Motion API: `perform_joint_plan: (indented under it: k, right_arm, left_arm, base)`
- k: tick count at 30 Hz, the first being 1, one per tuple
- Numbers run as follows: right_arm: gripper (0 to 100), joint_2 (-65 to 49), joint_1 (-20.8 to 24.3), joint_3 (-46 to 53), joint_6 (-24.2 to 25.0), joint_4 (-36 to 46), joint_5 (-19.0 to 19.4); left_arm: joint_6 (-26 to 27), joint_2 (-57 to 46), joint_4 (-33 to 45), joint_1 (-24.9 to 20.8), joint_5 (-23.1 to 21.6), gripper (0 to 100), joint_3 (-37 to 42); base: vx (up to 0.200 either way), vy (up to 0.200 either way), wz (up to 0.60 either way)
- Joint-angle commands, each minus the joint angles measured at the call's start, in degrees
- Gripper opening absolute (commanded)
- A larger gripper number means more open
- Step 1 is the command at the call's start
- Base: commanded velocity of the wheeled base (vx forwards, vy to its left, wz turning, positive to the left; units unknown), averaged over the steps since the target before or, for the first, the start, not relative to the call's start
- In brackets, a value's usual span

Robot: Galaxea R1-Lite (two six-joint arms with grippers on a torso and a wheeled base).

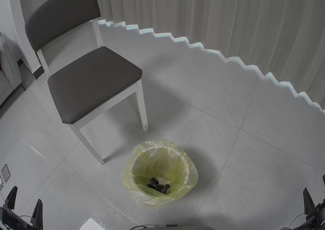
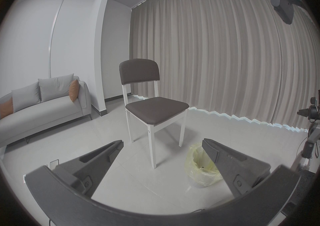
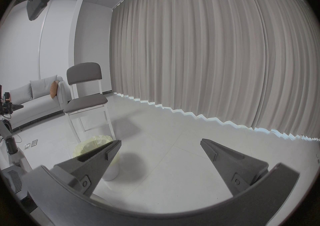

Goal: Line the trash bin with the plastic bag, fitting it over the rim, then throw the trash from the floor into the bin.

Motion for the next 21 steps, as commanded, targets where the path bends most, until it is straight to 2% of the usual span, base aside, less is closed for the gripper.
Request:
perform_joint_plan:
  k: [1,7,21]
  right_arm:
    - [100,-0.74,0.00,0.92,0.05,-0.09,0.12]
    - [100,-0.74,0.00,1.01,2.34,-0.09,-1.90]
    - [100,-0.74,-0.09,1.01,2.34,-0.09,-1.99]
  left_arm:
    - [-0.15,-0.71,-0.09,0.02,0.03,100,0.99]
    - [-0.15,-0.71,-0.18,0.02,0.21,100,0.99]
    - [0.37,-0.71,-0.18,0.02,-0.14,100,0.99]
  base:
    - [0.000,0.000,0.00]
    - [0.000,0.000,0.00]
    - [0.000,0.000,0.00]
